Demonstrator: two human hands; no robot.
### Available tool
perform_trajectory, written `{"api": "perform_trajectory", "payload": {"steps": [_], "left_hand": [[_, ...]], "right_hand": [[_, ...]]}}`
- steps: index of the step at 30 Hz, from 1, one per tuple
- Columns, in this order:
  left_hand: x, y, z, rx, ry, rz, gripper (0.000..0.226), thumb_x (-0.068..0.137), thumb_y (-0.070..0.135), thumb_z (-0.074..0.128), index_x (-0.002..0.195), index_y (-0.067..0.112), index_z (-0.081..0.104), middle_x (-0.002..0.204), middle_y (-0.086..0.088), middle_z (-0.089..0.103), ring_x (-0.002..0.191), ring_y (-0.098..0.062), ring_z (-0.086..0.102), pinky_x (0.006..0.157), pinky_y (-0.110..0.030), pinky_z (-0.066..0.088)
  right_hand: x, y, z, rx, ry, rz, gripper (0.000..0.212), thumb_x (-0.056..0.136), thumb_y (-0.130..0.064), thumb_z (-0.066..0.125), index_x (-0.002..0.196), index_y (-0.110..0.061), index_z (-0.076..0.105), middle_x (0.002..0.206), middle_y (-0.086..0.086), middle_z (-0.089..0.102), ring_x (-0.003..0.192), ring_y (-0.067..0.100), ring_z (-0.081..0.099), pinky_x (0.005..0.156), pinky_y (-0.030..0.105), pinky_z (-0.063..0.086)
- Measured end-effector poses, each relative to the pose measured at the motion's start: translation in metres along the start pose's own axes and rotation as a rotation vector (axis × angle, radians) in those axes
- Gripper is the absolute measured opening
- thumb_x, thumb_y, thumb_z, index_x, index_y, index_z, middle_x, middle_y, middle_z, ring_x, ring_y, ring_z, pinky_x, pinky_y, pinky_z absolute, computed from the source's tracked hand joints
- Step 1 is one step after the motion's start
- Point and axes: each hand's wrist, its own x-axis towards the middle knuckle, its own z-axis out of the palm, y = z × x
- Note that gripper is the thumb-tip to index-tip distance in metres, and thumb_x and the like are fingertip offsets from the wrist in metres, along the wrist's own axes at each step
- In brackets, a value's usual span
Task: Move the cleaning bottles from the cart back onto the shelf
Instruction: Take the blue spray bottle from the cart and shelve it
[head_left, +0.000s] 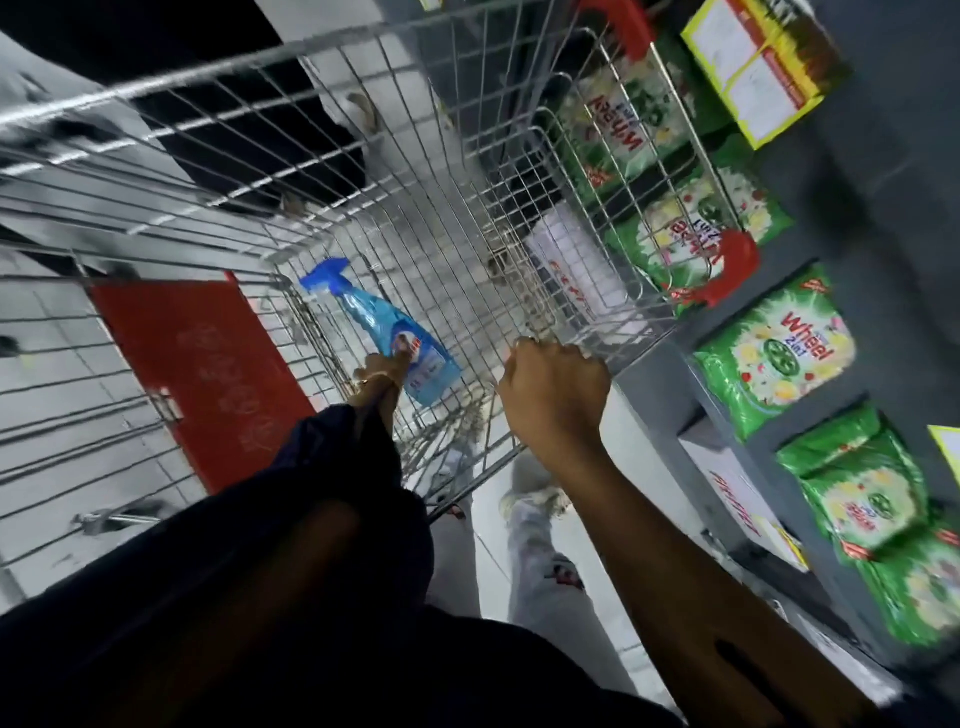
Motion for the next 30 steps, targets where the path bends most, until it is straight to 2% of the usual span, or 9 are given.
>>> {"api": "perform_trajectory", "payload": {"steps": [4, 6, 8, 10, 15, 19, 24, 28, 30], "left_hand": [[0.008, -0.001, 0.013, -0.227, -0.003, -0.050, 0.058, 0.088, 0.032, 0.064, 0.125, -0.010, 0.049, 0.115, -0.016, 0.059, 0.107, -0.025, 0.059, 0.079, -0.038, 0.051], [0.006, 0.001, 0.011, -0.313, 0.006, -0.065, 0.053, 0.084, 0.027, 0.070, 0.117, -0.011, 0.055, 0.108, -0.017, 0.060, 0.094, -0.027, 0.063, 0.076, -0.038, 0.055], [0.005, 0.004, 0.008, -0.339, 0.020, -0.060, 0.024, 0.081, 0.020, 0.073, 0.084, -0.002, 0.063, 0.100, -0.016, 0.061, 0.064, -0.024, 0.065, 0.048, -0.028, 0.057], [0.004, 0.004, 0.006, -0.329, 0.004, -0.066, 0.024, 0.079, 0.017, 0.075, 0.069, 0.008, 0.055, 0.101, -0.016, 0.062, 0.055, -0.022, 0.062, 0.035, -0.024, 0.053], [-0.015, 0.012, -0.003, -0.353, -0.025, -0.037, 0.020, 0.076, 0.012, 0.077, 0.078, 0.004, 0.059, 0.102, -0.020, 0.064, 0.065, -0.025, 0.066, 0.062, -0.039, 0.060], [-0.053, 0.029, -0.009, -0.352, -0.090, 0.189, 0.021, 0.072, -0.002, 0.077, 0.076, 0.009, 0.060, 0.094, -0.020, 0.065, 0.063, -0.027, 0.069, 0.042, -0.030, 0.058], [-0.128, 0.065, -0.022, -0.251, -0.195, 0.590, 0.024, 0.068, 0.001, 0.080, 0.084, 0.012, 0.067, 0.087, -0.011, 0.069, 0.075, -0.025, 0.067, 0.063, -0.037, 0.059], [-0.203, 0.098, -0.030, -0.265, -0.360, 0.814, 0.037, 0.058, 0.007, 0.085, 0.091, 0.013, 0.071, 0.089, -0.003, 0.077, 0.075, -0.020, 0.074, 0.061, -0.033, 0.061], [-0.240, 0.111, -0.029, -0.202, -0.460, 0.904, 0.048, 0.053, 0.016, 0.090, 0.098, 0.013, 0.071, 0.099, -0.007, 0.076, 0.082, -0.025, 0.074, 0.066, -0.036, 0.062]], "right_hand": [[0.000, 0.000, 0.002, -0.013, 0.014, 0.014, 0.022, 0.090, -0.028, 0.048, 0.090, -0.015, 0.065, 0.086, 0.009, 0.073, 0.077, 0.028, 0.064, 0.064, 0.031, 0.028], [0.000, -0.001, 0.002, -0.010, 0.023, 0.023, 0.023, 0.091, -0.028, 0.047, 0.088, -0.015, 0.065, 0.083, 0.009, 0.073, 0.072, 0.027, 0.062, 0.062, 0.030, 0.029], [-0.001, -0.001, 0.002, -0.004, 0.038, 0.033, 0.024, 0.091, -0.028, 0.046, 0.086, -0.015, 0.065, 0.079, 0.009, 0.072, 0.066, 0.027, 0.059, 0.060, 0.029, 0.028], [-0.001, -0.002, 0.003, 0.008, 0.052, 0.050, 0.025, 0.091, -0.028, 0.045, 0.085, -0.014, 0.065, 0.077, 0.008, 0.071, 0.060, 0.024, 0.049, 0.059, 0.029, 0.028], [-0.003, -0.002, 0.000, 0.111, 0.099, 0.014, 0.030, 0.095, -0.031, 0.040, 0.088, -0.018, 0.065, 0.076, 0.006, 0.071, 0.061, 0.024, 0.055, 0.057, 0.028, 0.033], [-0.010, 0.005, -0.012, 0.348, 0.114, -0.022, 0.028, 0.096, -0.032, 0.041, 0.100, -0.021, 0.066, 0.091, 0.004, 0.073, 0.080, 0.023, 0.063, 0.061, 0.028, 0.034], [-0.009, 0.032, -0.048, 1.064, -0.007, 0.068, 0.025, 0.095, -0.021, 0.052, 0.113, -0.008, 0.063, 0.110, 0.008, 0.069, 0.103, 0.023, 0.063, 0.090, 0.041, 0.052], [-0.026, 0.070, -0.078, 1.347, -0.114, 0.000, 0.041, 0.089, -0.044, 0.056, 0.128, -0.030, 0.054, 0.125, -0.012, 0.060, 0.117, 0.004, 0.056, 0.090, 0.018, 0.047], [-0.037, 0.085, -0.094, 1.473, -0.151, -0.056, 0.031, 0.089, -0.042, 0.058, 0.119, -0.037, 0.061, 0.118, -0.018, 0.067, 0.114, 0.004, 0.060, 0.085, 0.018, 0.051]]}}
